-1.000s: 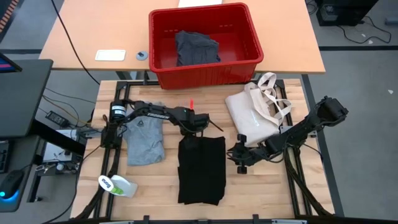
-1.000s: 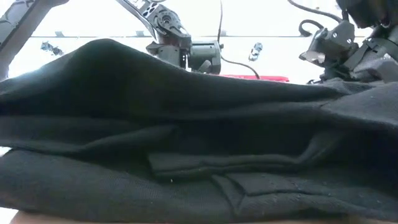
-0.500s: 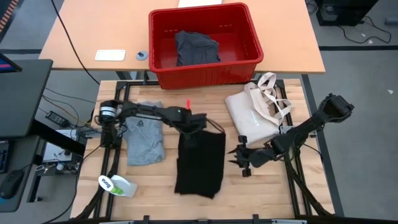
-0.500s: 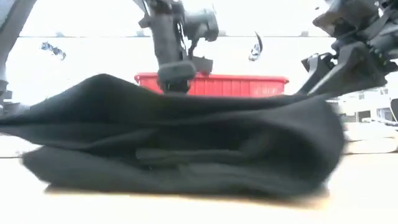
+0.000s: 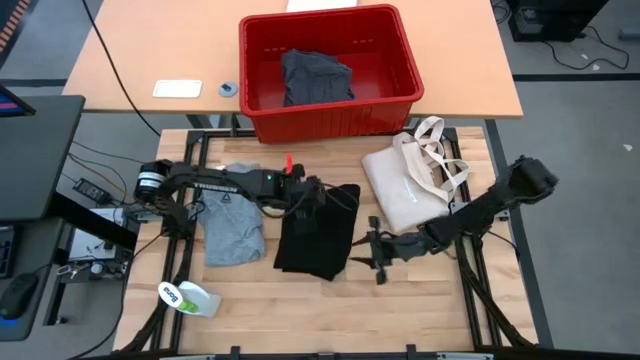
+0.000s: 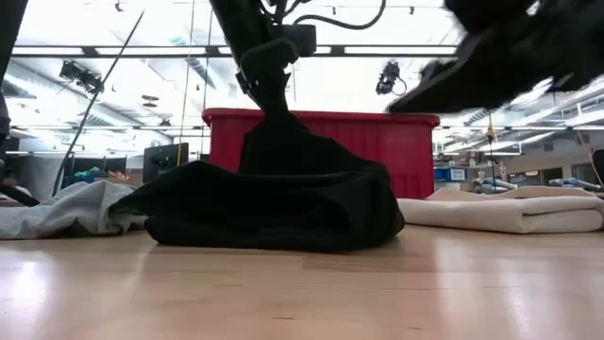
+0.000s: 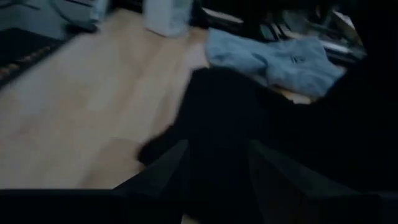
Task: Fold Laundry from Bin
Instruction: Fold the black shirt
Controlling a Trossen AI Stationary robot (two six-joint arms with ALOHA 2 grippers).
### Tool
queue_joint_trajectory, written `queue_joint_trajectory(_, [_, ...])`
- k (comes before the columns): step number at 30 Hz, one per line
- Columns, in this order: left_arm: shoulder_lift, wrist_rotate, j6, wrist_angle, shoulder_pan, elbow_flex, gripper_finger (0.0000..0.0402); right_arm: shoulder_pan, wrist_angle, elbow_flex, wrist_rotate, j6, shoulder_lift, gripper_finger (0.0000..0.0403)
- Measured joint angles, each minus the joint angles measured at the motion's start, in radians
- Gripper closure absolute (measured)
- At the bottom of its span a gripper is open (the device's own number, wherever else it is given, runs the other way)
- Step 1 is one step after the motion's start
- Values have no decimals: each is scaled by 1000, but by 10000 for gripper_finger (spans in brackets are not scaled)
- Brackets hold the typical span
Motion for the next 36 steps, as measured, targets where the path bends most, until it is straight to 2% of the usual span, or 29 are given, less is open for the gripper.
queue_joint_trajectory(5, [5,-62,-3,-3,-61,0,396,-75,234,-1,-16,19,229,233])
queue_joint_trajectory(9, [-4,-93,-1,-37,-113,0,396,-123,410,22,-74,-4,376,234])
queue_joint_trajectory(12, [-5,-109,-21,-75,-144,0,396,-149,410,66,-120,-16,453,234])
queue_joint_trajectory(15, [-5,-122,-53,-81,-176,0,396,-165,332,98,-96,-8,504,234])
queue_joint_trajectory(19, [-5,-175,-69,-81,-231,0,397,-178,297,106,-47,-2,520,234])
queue_joint_trajectory(23, [-5,-183,-71,-66,-281,0,397,-186,278,105,-14,-3,512,234])
queue_joint_trajectory(30, [3,-185,31,-49,-409,1,397,-206,268,104,-5,-34,507,234])
queue_joint_trajectory(36, [73,-150,-61,-121,-448,1,396,-209,263,104,-16,-67,507,234])
